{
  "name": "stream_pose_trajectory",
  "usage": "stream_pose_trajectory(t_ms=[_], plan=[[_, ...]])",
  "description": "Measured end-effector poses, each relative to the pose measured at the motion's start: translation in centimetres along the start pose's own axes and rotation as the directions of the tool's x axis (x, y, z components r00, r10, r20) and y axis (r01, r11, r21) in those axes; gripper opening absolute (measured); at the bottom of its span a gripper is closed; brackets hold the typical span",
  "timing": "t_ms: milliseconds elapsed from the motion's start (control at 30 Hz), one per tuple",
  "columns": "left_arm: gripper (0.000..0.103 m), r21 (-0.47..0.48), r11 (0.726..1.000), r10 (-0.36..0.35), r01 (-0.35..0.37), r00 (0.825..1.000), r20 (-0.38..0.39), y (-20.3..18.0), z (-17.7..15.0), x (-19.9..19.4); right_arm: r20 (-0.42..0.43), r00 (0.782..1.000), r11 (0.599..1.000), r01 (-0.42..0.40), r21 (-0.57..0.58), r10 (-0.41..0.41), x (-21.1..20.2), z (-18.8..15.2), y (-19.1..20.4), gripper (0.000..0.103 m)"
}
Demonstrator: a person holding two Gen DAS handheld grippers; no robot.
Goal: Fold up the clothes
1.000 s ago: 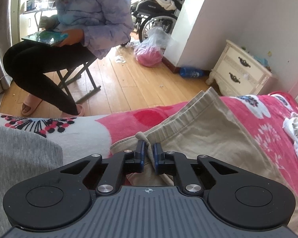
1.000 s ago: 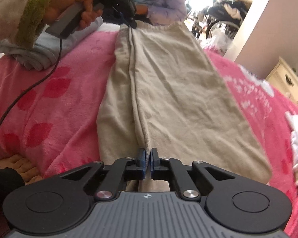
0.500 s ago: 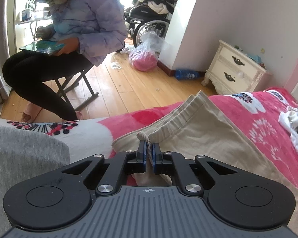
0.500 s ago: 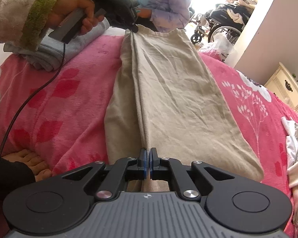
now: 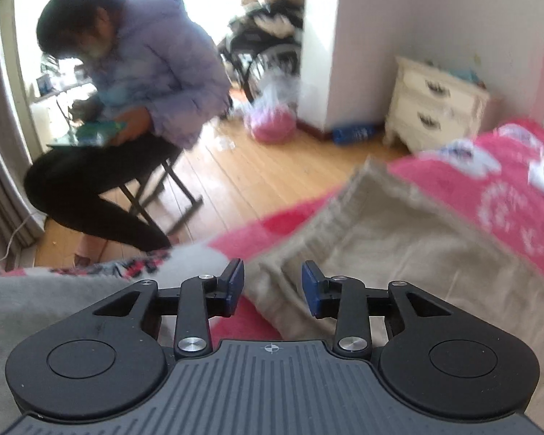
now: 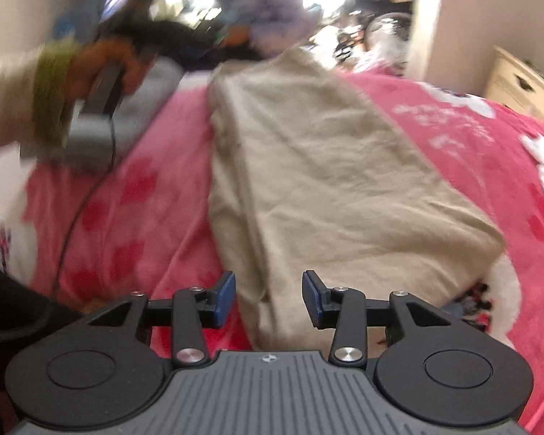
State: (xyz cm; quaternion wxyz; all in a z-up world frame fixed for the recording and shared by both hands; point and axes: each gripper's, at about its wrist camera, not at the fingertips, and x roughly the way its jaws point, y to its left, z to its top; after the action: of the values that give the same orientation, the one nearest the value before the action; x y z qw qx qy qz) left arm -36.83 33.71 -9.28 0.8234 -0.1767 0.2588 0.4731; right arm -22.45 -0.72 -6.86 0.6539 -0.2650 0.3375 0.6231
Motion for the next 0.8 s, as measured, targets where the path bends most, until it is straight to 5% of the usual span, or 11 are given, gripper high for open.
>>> stream_pose_trajectory(t_ms=[67,200,300,467,633,800], plan=[[0.042,-0.018,1.000,-0.023,0.024,0.999,0.044,-0.4,0.4,-0.8,0.034,0.999,0.996,0.036,0.083,-0.039,-0.3,0.4,-1.6,0.039],[0.044,0.049,0.996,-0.080,0.080,0.997,0.001,-3.1,0.1,0.5,0.023,0.993,0.962,0.105,0.251,-0.114,1.2,0.4,-5.0,0.025],[0.043,0.122,0.991,-0.043,0.050,0.997,-0.058,-4.7,-1.5,2.9,-0.098,0.990,0.921,0.131,0.368,-0.102,3.2,-2.5,-6.5,0.022],[0.043,0.178,0.984,-0.008,0.017,0.999,-0.054,-5.3,-2.9,4.1,-0.141,0.987,0.928,0.123,0.353,-0.077,2.0,-4.6,-6.6,0.020],[0.043,0.189,0.982,-0.018,0.029,0.998,-0.058,-4.8,-2.9,4.0,0.009,0.979,0.917,0.187,0.353,-0.203,-0.4,-0.9,-10.2,0.020],[0.043,0.186,0.982,-0.015,0.025,0.998,-0.059,-4.9,-3.0,4.0,0.120,0.958,0.913,0.204,0.352,-0.260,2.6,3.2,-13.1,0.020]])
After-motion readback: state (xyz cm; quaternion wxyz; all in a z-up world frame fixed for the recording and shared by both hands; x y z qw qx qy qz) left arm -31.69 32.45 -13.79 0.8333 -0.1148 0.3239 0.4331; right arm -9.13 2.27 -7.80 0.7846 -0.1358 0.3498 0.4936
